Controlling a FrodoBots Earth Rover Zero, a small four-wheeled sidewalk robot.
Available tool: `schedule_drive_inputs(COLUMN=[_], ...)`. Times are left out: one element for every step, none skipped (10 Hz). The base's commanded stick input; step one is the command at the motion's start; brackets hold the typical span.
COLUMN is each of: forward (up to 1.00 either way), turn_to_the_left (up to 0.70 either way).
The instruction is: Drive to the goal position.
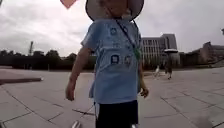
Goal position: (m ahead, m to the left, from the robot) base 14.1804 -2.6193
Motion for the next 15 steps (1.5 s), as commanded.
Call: schedule_drive_inputs(forward=[0.06, 0.06, 0.06, 0.06, 0.06, 0.06, 0.06, 0.06, 0.06, 0.06, 0.06, 0.06, 0.06, 0.06, 0.06], turn_to_the_left=[0.0, 0.0, 0.0, 0.0, 0.0, 0.0, 0.0, 0.0, 0.0, 0.0, 0.0, 0.0, 0.0, 0.0, 0.0])
